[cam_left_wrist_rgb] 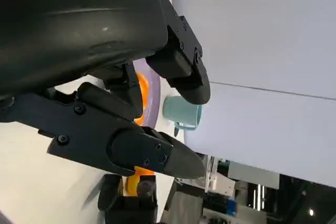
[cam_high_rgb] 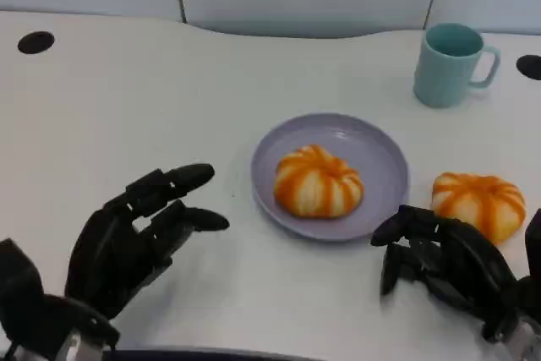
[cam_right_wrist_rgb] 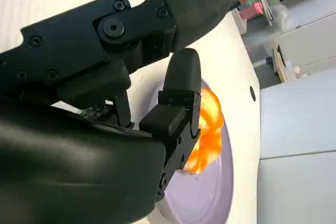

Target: Grasp the bread from the table and place it into the plate.

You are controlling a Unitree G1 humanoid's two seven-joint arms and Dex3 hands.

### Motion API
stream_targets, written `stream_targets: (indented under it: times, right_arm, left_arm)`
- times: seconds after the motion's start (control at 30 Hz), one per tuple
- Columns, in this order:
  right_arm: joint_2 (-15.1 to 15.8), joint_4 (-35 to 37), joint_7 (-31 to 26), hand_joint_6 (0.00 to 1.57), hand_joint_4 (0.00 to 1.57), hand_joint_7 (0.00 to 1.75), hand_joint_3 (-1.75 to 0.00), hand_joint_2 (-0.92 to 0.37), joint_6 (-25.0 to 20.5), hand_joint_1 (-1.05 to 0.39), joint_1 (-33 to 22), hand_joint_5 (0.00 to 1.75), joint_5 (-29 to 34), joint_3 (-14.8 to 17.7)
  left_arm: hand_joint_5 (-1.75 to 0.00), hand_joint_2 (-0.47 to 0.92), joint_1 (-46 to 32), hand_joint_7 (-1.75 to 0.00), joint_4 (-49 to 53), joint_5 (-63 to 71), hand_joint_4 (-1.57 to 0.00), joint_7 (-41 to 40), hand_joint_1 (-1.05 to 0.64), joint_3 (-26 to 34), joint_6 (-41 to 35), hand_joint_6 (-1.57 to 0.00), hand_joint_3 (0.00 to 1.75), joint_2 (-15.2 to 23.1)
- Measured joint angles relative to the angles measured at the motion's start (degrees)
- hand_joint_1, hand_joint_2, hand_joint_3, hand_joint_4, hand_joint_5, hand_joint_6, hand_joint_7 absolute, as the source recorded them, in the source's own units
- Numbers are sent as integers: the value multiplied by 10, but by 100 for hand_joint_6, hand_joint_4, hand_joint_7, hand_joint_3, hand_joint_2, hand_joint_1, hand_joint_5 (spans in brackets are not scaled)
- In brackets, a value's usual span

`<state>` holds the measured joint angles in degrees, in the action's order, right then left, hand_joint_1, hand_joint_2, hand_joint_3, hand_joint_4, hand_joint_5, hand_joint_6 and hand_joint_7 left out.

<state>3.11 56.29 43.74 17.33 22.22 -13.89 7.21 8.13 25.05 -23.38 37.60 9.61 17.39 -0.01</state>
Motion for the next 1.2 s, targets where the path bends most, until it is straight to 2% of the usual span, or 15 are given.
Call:
stream_targets:
  times: [0.03,0.07,0.23,0.27,0.37,0.53,0.7,1.0,1.2]
  right_arm:
    - [0,-1,0,76,65,105,-9,-92,-1,-50,0,163,-1,0]
    - [0,-2,0,76,65,105,-9,-92,-1,-50,-1,161,-1,0]
    - [0,-5,-2,76,66,104,-9,-92,-1,-50,-4,158,-1,-1]
    - [0,-5,-2,76,66,104,-9,-92,0,-50,-4,158,-1,-1]
    - [0,-4,2,75,66,104,-10,-92,4,-50,-5,159,-1,0]
    - [1,-3,12,74,64,104,-10,-92,0,-48,-5,161,-5,5]
    - [6,7,21,74,64,104,-10,-92,-6,-49,-1,161,-7,13]
    - [16,30,25,75,61,104,-9,-92,-1,-53,11,172,-10,21]
    - [18,29,21,75,63,107,-12,-92,-5,-56,12,163,-9,22]
  left_arm:
    - [-134,92,-8,-57,-5,-1,-47,0,-70,0,0,-63,9,-2]
    - [-136,92,-16,-72,-8,-3,-47,0,-69,1,-1,-58,9,-3]
    - [-145,92,-40,-109,-13,-13,-51,0,-68,5,-3,-49,10,-4]
    - [-150,92,-42,-121,-13,-13,-52,0,-69,6,-3,-48,7,-4]
    - [-163,92,-48,-142,-14,-19,-48,-7,-71,11,-5,-41,3,-8]
    - [-174,92,-61,-152,-11,-20,-45,-19,-71,18,-10,-38,2,-22]
    - [-175,92,-60,-154,10,-17,-47,-23,-69,21,-1,-38,4,-28]
    - [-175,92,-35,-158,75,-7,-48,-25,-68,27,37,-42,4,-26]
    - [-175,92,-23,-160,99,2,-50,-25,-67,33,48,-42,3,-24]
